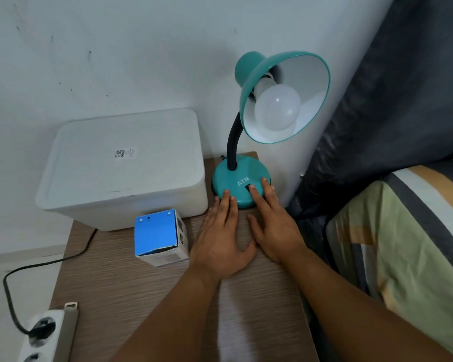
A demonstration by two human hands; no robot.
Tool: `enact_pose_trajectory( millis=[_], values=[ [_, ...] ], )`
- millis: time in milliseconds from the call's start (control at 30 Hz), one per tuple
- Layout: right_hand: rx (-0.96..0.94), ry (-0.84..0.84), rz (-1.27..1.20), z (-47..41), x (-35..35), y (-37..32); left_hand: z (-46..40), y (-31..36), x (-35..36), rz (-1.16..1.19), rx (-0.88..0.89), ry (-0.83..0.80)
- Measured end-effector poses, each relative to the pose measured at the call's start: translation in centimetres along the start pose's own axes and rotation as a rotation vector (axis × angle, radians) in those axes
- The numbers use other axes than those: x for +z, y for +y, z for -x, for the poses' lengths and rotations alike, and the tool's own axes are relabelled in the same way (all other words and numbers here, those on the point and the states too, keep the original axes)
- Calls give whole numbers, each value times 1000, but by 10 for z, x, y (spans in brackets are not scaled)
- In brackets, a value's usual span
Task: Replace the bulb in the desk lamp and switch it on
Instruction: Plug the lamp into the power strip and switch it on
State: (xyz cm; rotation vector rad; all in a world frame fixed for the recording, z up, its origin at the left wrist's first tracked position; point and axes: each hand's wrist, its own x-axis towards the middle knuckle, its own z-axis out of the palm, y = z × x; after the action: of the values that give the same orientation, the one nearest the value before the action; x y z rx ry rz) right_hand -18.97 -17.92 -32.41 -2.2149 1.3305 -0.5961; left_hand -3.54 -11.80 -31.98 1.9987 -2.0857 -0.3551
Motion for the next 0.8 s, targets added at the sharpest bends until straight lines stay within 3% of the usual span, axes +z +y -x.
enact_pose_trajectory(
  millis=[667, 800],
  values=[
    [25, -1, -35, 1, 1, 1, 1, 3, -5, 7, -16, -10],
    [136, -3, -30, 1, 4, 3, 5, 13, -13, 7, -53, 47]
  ],
)
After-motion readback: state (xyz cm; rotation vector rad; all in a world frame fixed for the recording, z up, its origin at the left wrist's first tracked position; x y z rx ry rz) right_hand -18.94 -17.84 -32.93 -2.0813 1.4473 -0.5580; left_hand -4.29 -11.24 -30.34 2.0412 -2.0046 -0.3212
